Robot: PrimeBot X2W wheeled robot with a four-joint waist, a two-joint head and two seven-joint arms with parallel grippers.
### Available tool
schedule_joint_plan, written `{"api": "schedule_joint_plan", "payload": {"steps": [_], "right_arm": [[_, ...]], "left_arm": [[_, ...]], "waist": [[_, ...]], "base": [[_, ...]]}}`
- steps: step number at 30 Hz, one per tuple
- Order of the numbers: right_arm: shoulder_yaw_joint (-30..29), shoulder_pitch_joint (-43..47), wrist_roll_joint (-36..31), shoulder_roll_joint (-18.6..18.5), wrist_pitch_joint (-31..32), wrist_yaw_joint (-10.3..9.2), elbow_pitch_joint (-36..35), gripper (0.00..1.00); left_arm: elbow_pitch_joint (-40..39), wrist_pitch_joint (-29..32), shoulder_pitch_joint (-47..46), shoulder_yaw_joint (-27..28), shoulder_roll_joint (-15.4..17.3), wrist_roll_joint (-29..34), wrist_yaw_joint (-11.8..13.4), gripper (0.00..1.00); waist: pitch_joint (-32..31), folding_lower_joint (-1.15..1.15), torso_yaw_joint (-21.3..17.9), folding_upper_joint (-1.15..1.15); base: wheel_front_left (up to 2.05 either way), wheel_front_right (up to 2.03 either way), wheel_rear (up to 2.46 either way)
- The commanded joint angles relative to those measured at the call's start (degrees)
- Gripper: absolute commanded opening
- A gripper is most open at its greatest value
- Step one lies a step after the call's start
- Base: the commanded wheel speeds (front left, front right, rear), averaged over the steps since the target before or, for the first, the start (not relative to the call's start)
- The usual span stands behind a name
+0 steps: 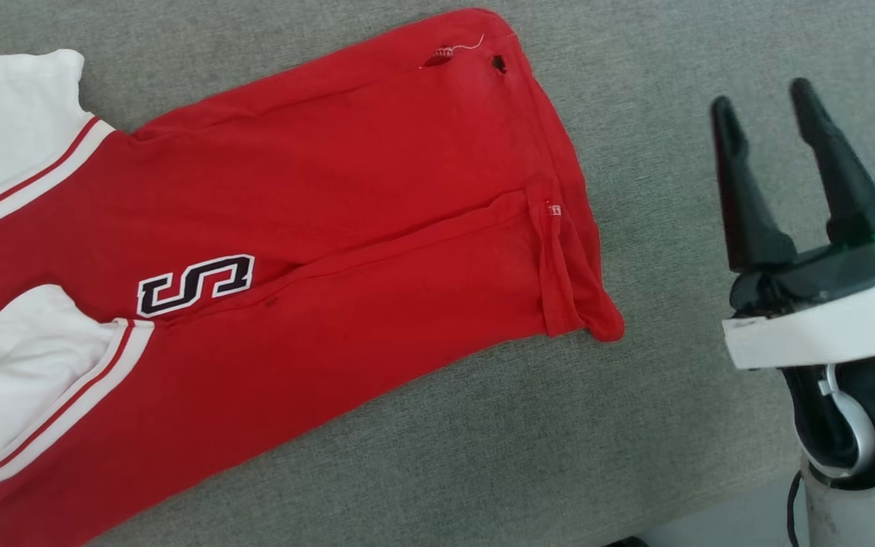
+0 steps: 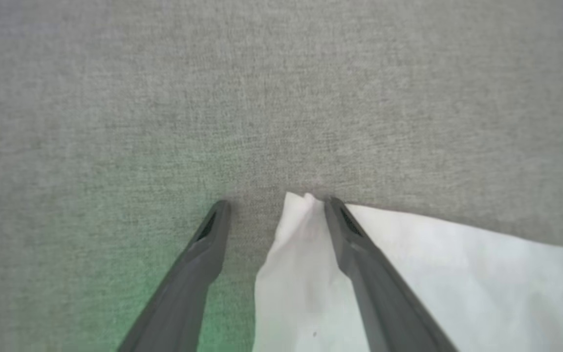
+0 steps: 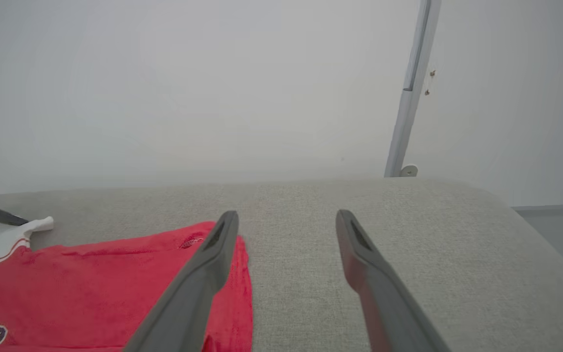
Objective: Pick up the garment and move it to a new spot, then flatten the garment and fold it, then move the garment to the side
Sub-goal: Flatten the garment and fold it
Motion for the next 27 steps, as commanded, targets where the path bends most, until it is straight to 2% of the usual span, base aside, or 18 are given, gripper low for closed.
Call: {"api": "schedule_joint_plan", "payload": {"steps": [1, 3, 9, 10, 11, 18, 27], "right_arm": [[0.9, -1.7, 0.7, -1.1, 1.6, -0.04, 0.2, 1.00], [2.0, -2.8, 1.2, -2.0, 3.6, -0.03, 0.9, 1.00], [4.6, -8.5, 4.0, -4.5, 9.3, -0.03, 4.9, 1.00], [5.3, -9.9, 4.9, -4.9, 10.9, -0.03, 6.3, 1.00], [6.2, -11.6, 5.9, -5.2, 12.3, -0.03, 7.6, 1.00], [12.8, -27.3, 9.7, -8.3, 23.5, -0.03, 21.7, 1.00], [21.9, -42.6, 11.3, -8.5, 34.3, -0.03, 43.2, 1.00]], "left_arm": [[2.8, 6.7, 6.3, -4.2, -1.9, -0.8, 1.7, 1.00], [2.4, 10.2, 6.5, -5.0, -2.7, -1.3, 2.8, 1.00], [-0.4, 13.0, 5.2, -5.2, -4.2, -1.8, 4.8, 1.00], [-1.0, 13.1, 4.9, -5.2, -4.2, -1.7, 4.7, 0.20], [-1.5, 12.9, 4.6, -5.2, -4.3, -1.5, 4.5, 0.00], [-4.2, 10.2, 1.5, -4.8, -5.9, -0.4, 3.2, 0.00], [-4.0, 7.9, -1.4, -5.0, -10.6, 0.3, 2.2, 0.00]], "waist": [[0.1, 0.00, 0.5, 0.00], [0.2, 0.00, 1.0, 0.00], [0.9, 0.00, 1.9, 0.00], [1.1, 0.00, 2.0, 0.00], [1.2, 0.00, 2.1, 0.00], [2.4, 0.00, 3.6, 0.00], [3.6, 0.00, 7.1, 0.00]], "base": [[0.00, 0.00, 0.00], [0.00, 0.00, 0.00], [0.00, 0.00, 0.00], [0.00, 0.00, 0.00], [0.00, 0.00, 0.00], [0.00, 0.00, 0.00], [0.00, 0.00, 0.00]]}}
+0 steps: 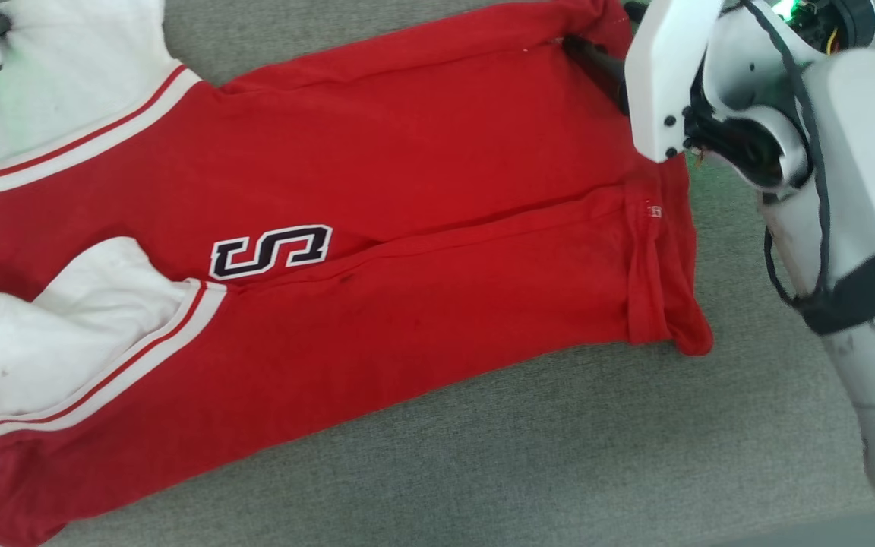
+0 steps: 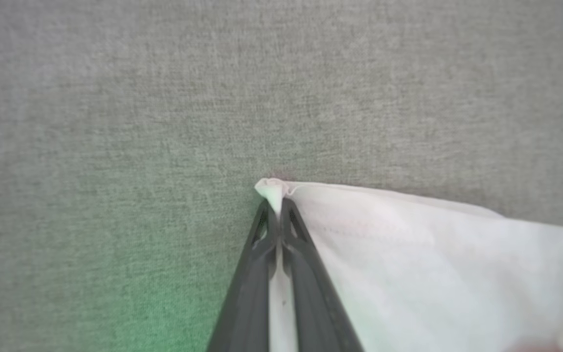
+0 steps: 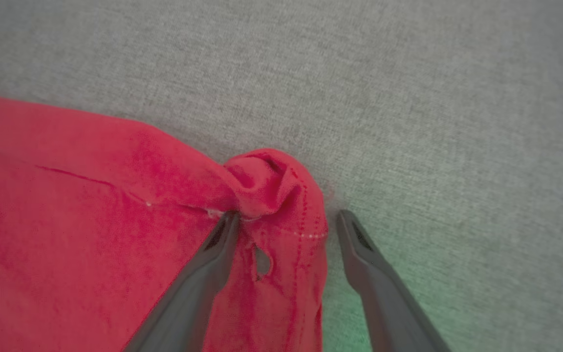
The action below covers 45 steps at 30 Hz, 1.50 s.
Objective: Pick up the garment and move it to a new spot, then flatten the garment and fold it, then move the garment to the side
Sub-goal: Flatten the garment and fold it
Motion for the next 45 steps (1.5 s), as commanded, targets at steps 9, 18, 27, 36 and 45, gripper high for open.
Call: {"api": "schedule_joint_plan", "payload": {"steps": [9, 18, 27, 36, 45], "right_arm": [[6.9, -3.4, 5.0, -1.0, 6.8, -0.05, 10.0, 0.00], [7.4, -2.0, 7.2, -6.5, 0.9, -0.15, 6.5, 0.00], [6.3, 2.2, 7.9, -10.4, -4.5, -0.14, 2.6, 0.00], [4.7, 9.8, 8.7, -14.9, -6.4, -0.14, -5.8, 0.00], [0.1, 22.6, 10.2, -20.4, -5.5, -0.08, -17.8, 0.00]], "left_arm": [[2.6, -4.0, 3.1, -1.5, -5.5, -0.3, -3.2, 0.00], [1.8, -5.4, 1.1, -0.8, -4.8, -0.4, -6.2, 0.00], [-3.3, -4.3, 3.1, -1.4, -3.3, -1.0, -7.1, 0.00], [-16.4, -1.2, 8.4, -2.0, 1.2, -2.6, -4.1, 0.00], [-36.5, 1.5, 19.2, -3.2, 8.8, -5.2, 4.6, 0.00]], "waist": [[-0.6, 0.00, 3.2, 0.00], [-5.9, 0.00, 6.8, 0.00], [-11.4, 0.00, 9.3, 0.00], [-15.9, 0.00, 11.7, 0.00], [-17.7, 0.00, 12.9, 0.00]], "base": [[0.00, 0.00, 0.00], [0.00, 0.00, 0.00], [0.00, 0.00, 0.00], [0.00, 0.00, 0.00], [0.00, 0.00, 0.00]]}}
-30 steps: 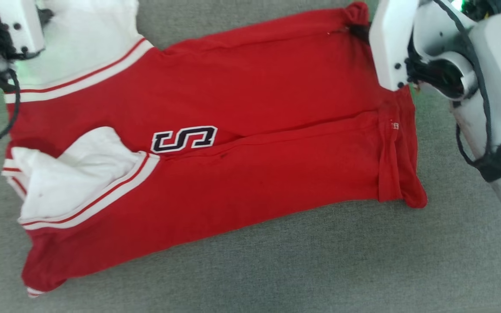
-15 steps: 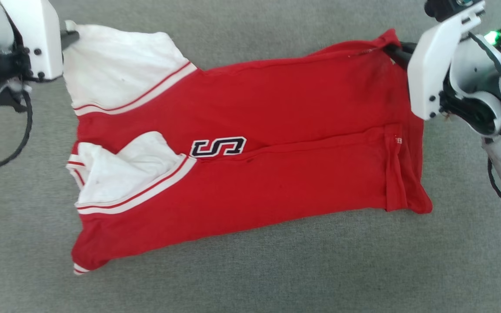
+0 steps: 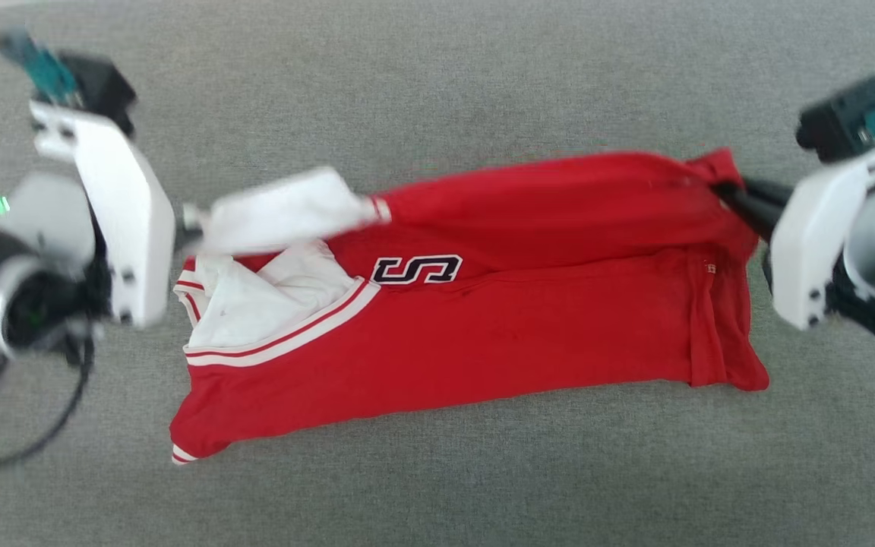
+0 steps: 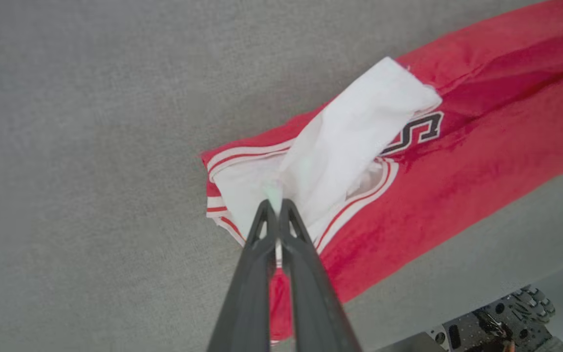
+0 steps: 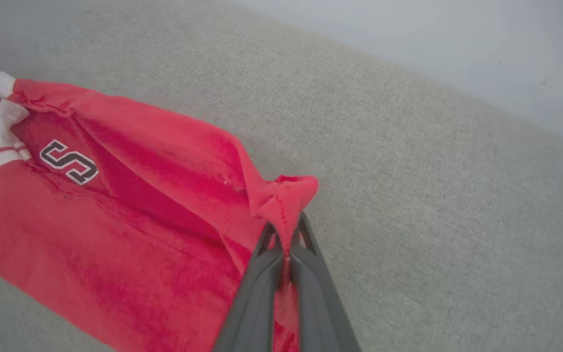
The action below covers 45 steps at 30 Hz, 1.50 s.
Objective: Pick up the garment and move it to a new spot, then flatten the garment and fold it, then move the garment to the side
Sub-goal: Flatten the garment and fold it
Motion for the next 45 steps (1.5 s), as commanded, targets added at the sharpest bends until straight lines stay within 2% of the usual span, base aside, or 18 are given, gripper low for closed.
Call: {"api": "schedule_joint_plan", "payload": {"steps": [1, 5, 9, 10, 12, 13, 14, 15, 16, 17, 18, 26, 34, 41, 45], "right_arm": [[-0.7, 1.8, 0.3, -0.4, 0.3, -0.13, -0.6, 0.00], [-4.6, 8.0, 0.1, 0.3, 1.4, -0.13, -2.5, 0.00], [-7.7, 11.8, -1.1, 2.9, 2.2, -0.13, -1.6, 0.00], [-7.8, 12.0, -1.2, 3.5, 2.2, -0.13, -1.4, 0.21], [-8.2, 12.4, -1.8, 4.3, 2.6, -0.13, 0.0, 0.30], [-8.1, 12.5, -2.1, 4.7, 2.8, -0.13, 0.5, 0.44], [-8.0, 12.5, -2.4, 5.0, 2.8, -0.13, 0.7, 1.00], [-8.0, 12.5, -2.5, 5.1, 2.6, -0.13, 1.0, 1.00], [-8.2, 12.7, -2.5, 5.3, 2.5, -0.13, 1.2, 1.00], [-8.2, 13.0, -2.7, 5.4, 2.5, -0.13, 1.1, 1.00], [-8.1, 13.2, -2.7, 5.4, 2.4, -0.13, 0.8, 1.00], [-10.9, 16.6, -2.3, 5.0, 2.7, -0.13, -2.7, 1.00], [-17.9, 20.9, -3.8, 6.2, 2.4, -0.10, -9.2, 1.00], [-24.2, 23.3, -5.5, 8.8, 3.5, -0.08, -10.1, 1.00], [-26.1, 22.7, -5.7, 9.9, 4.0, -0.08, -8.1, 1.00]], "left_arm": [[-1.3, 0.3, 1.6, -0.3, 0.6, -0.1, 0.9, 0.00], [-7.1, -0.4, 6.7, -1.3, 2.7, -1.3, 4.2, 0.00], [-5.7, -3.0, 12.1, -1.9, 2.2, -3.4, 5.0, 0.00], [-4.7, -3.4, 12.8, -2.2, 1.9, -3.5, 4.7, 0.00], [-2.5, -4.0, 13.9, -2.2, 1.0, -4.6, 4.5, 0.00], [-1.2, -4.4, 14.4, -2.2, 0.8, -4.7, 4.2, 0.00], [0.1, -4.9, 14.6, -2.2, 0.4, -4.8, 4.0, 0.00], [1.1, -5.8, 14.9, -1.9, -0.1, -4.8, 3.9, 0.27], [1.9, -6.7, 15.1, -1.8, -0.4, -4.5, 3.3, 0.44], [2.7, -7.7, 15.4, -1.6, -0.7, -4.2, 2.8, 0.50], [3.2, -8.7, 15.6, -1.4, -0.8, -4.1, 2.2, 1.00], [3.5, -17.6, 17.1, 1.1, -0.7, -2.3, -0.6, 1.00], [1.5, -32.8, 21.6, 4.4, 0.1, 0.8, -3.9, 1.00], [-0.2, -48.7, 26.6, 6.9, 0.2, 5.7, -4.5, 1.00], [-0.1, -56.5, 29.7, 7.9, -0.5, 7.8, -3.6, 1.00]], "waist": [[-0.1, 0.00, 0.1, 0.00], [0.0, 0.00, 0.1, 0.00], [0.3, 0.00, -0.3, 0.00], [0.3, 0.00, -0.3, 0.00], [0.1, 0.00, -0.5, 0.00], [0.0, 0.00, -0.6, 0.00], [-0.2, 0.00, -0.6, 0.00], [-0.4, 0.00, -0.6, 0.00], [-0.7, 0.00, -0.7, 0.00], [-1.0, 0.00, -0.7, 0.00], [-1.4, 0.00, -0.6, 0.00], [-3.9, 0.00, -0.4, 0.00], [-6.0, 0.00, -0.1, 0.00], [-6.4, 0.00, 1.2, 0.00], [-6.2, 0.00, 2.4, 0.00]], "base": [[0.00, 0.00, 0.00], [0.00, 0.00, 0.00], [0.00, 0.00, 0.00], [0.00, 0.00, 0.00], [0.00, 0.00, 0.00], [0.00, 0.00, 0.00], [0.00, 0.00, 0.00], [0.00, 0.00, 0.00], [0.00, 0.00, 0.00], [0.00, 0.00, 0.00], [0.00, 0.00, 0.00], [0.00, 0.00, 0.00], [0.00, 0.00, 0.00], [0.00, 0.00, 0.00], [0.00, 0.00, 0.00]]}}
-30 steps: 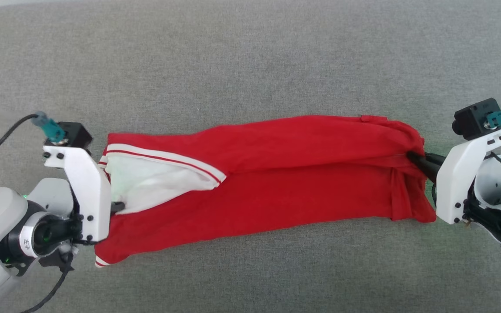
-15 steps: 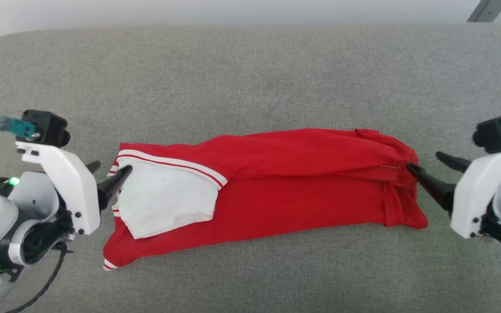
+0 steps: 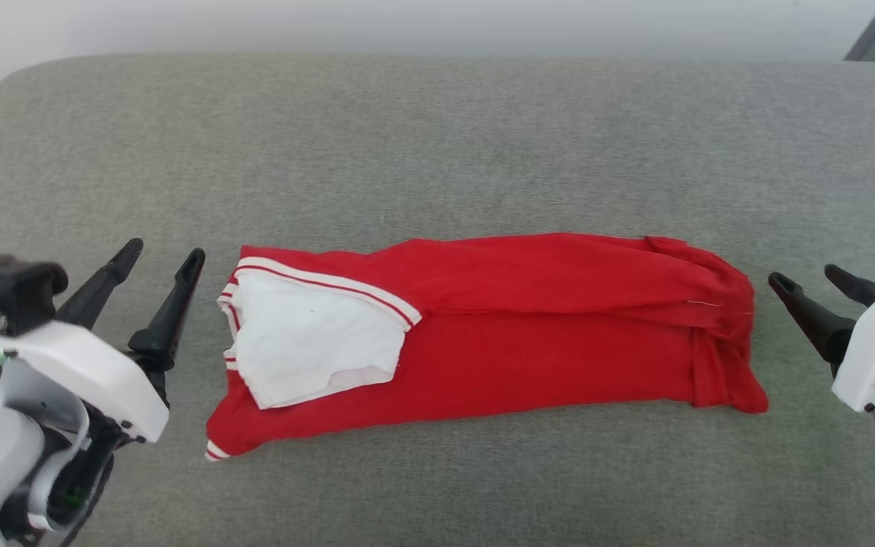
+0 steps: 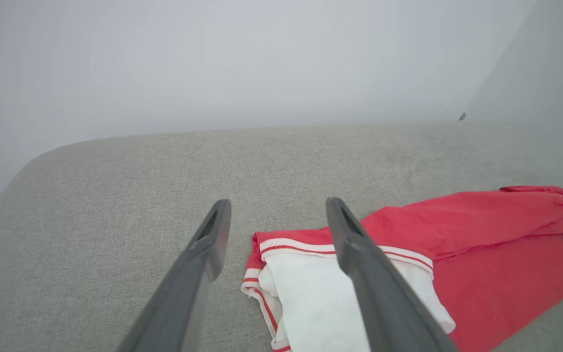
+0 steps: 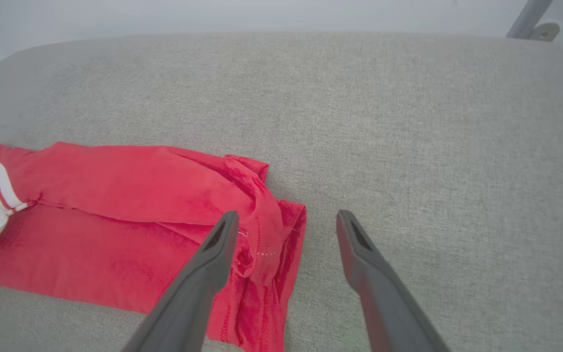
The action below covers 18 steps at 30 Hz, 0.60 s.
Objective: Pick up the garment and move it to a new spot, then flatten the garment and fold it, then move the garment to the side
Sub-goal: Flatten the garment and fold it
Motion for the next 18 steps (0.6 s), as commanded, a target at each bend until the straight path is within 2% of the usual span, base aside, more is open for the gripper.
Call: {"api": "schedule_joint_plan", "payload": {"steps": [1, 5, 9, 14, 18], "right_arm": [[-0.5, -0.3, -0.1, 0.4, 0.3, -0.03, 1.0, 1.00], [-0.9, -1.0, -0.2, 0.5, 1.2, -0.03, 4.2, 1.00], [-0.6, -2.1, -0.2, 0.6, 1.9, -0.03, 8.3, 1.00], [-0.1, -3.3, -0.4, 0.2, 3.2, -0.03, 14.5, 1.00], [1.4, -4.1, -0.6, 0.1, 4.8, -0.03, 20.5, 1.00]], "left_arm": [[0.0, -2.5, 1.4, 0.6, -0.7, 1.0, 0.4, 1.00], [0.4, -7.0, 3.6, 2.0, -2.2, 2.9, 1.6, 1.00], [0.7, -8.3, 6.3, 5.2, -4.9, 5.5, 2.7, 1.00], [0.8, -8.4, 11.1, 12.5, -10.9, 10.8, 1.3, 1.00], [1.6, -8.4, 14.4, 17.7, -15.9, 16.2, -1.3, 1.00]], "waist": [[0.2, 0.00, 0.8, 0.00], [0.6, 0.00, 2.9, 0.00], [1.0, 0.00, 5.2, 0.00], [1.5, 0.00, 8.2, 0.00], [1.8, 0.00, 10.4, 0.00]], "base": [[0.00, 0.00, 0.00], [0.00, 0.00, 0.00], [0.00, 0.00, 0.00], [0.00, 0.00, 0.00], [0.00, 0.00, 0.00]]}}
